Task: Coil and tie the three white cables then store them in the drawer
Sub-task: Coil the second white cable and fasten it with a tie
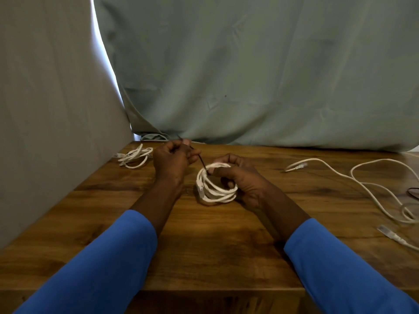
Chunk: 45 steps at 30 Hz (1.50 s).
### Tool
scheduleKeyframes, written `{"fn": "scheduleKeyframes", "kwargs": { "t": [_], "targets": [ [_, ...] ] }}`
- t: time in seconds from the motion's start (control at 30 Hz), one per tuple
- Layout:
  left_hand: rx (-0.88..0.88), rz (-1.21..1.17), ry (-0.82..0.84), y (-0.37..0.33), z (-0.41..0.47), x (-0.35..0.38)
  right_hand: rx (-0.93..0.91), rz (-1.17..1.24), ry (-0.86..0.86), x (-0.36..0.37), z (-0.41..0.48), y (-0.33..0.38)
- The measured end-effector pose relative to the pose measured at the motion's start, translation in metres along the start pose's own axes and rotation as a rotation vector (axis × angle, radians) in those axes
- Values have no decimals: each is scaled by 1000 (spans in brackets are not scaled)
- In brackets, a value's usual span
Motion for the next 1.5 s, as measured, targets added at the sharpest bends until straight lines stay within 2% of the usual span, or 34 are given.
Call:
{"fn": "scheduleKeyframes", "kwargs": {
  "t": [0.13, 0.3, 0.6, 0.77, 0.93, 1.2, 1.33, 1.43, 1.5],
  "targets": [
    [-24, -48, -66, 0, 10, -12, 50, -11, 14, 0, -3, -8],
    [8, 8, -54, -2, 6, -10, 66, -41, 30, 0, -4, -7],
    [48, -79, 8, -16, -4, -4, 123, 57, 138, 12, -7, -7],
    [-1, -163, 8, -19, -4, -4, 143, 84, 237, 21, -11, -4],
    [-21, -155, 19, -16, -3, -4, 138, 64, 263, 24, -12, -3],
    [-8, -196, -61, -12, 7, -16, 136, 122, 285, 26, -12, -6],
    [-15, -286, -48, -18, 3, -17, 64, 75, 137, 14, -4, -6],
    [14, -288, 97, -34, -12, -4, -16, 39, 5, 4, -2, -1],
    [63, -199, 230, -41, -23, 9, -80, 15, -86, -3, 1, 4]
  ]
}}
Point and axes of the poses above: each hand's wrist, its own z-axis towards the middle knuckle, its own x-axis out of the palm, y = z × x, the point moved 8 cm from there along z, towards the middle knuckle, and after that the axes turned 12 degrees about z, right-handed, at the moved point
